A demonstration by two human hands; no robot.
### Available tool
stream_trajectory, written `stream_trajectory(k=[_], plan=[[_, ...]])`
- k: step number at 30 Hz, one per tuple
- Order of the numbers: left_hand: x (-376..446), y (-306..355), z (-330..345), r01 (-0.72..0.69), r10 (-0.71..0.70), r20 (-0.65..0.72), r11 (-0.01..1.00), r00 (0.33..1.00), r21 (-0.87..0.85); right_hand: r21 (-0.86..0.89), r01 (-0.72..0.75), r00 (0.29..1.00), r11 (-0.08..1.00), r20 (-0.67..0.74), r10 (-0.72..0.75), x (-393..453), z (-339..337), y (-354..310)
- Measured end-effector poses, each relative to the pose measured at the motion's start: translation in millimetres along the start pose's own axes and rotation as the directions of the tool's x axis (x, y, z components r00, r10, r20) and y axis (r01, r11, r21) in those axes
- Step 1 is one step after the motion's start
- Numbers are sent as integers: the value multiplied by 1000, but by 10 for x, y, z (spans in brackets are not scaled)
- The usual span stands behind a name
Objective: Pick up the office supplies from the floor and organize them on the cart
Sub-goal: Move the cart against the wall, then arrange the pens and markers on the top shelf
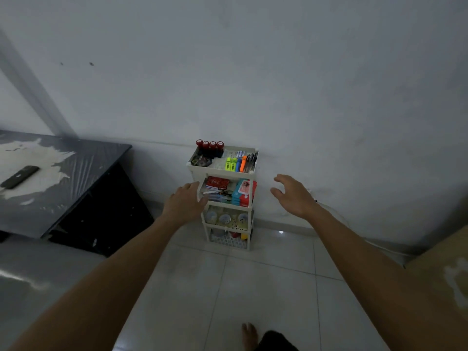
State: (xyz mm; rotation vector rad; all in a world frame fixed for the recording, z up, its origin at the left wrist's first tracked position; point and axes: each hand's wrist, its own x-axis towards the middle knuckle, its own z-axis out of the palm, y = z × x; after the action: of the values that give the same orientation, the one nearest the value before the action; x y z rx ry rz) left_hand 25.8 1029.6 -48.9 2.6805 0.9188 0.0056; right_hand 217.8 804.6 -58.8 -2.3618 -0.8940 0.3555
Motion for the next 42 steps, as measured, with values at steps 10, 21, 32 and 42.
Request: stream_trajectory(k=[10, 21, 32, 42], plan=[[-1091, 959, -44, -16, 10, -74, 996, 997, -88, 75, 77, 997, 994, 5, -77, -1090, -549, 457], [-2331, 2347, 783, -48, 43, -54, 995, 998, -86, 171, 56, 996, 984, 61, -67, -2519, -1136, 1757], [-3220, 3443, 1354, -148, 146, -27, 984, 989, -102, 205, -57, 997, 977, -36, 66, -3780, -1717, 2871], [-3975, 4148, 2315, -233, 238, 9, 955, 971, -184, 217, -264, 959, 940, -42, 279, -5265, -1890, 3909]])
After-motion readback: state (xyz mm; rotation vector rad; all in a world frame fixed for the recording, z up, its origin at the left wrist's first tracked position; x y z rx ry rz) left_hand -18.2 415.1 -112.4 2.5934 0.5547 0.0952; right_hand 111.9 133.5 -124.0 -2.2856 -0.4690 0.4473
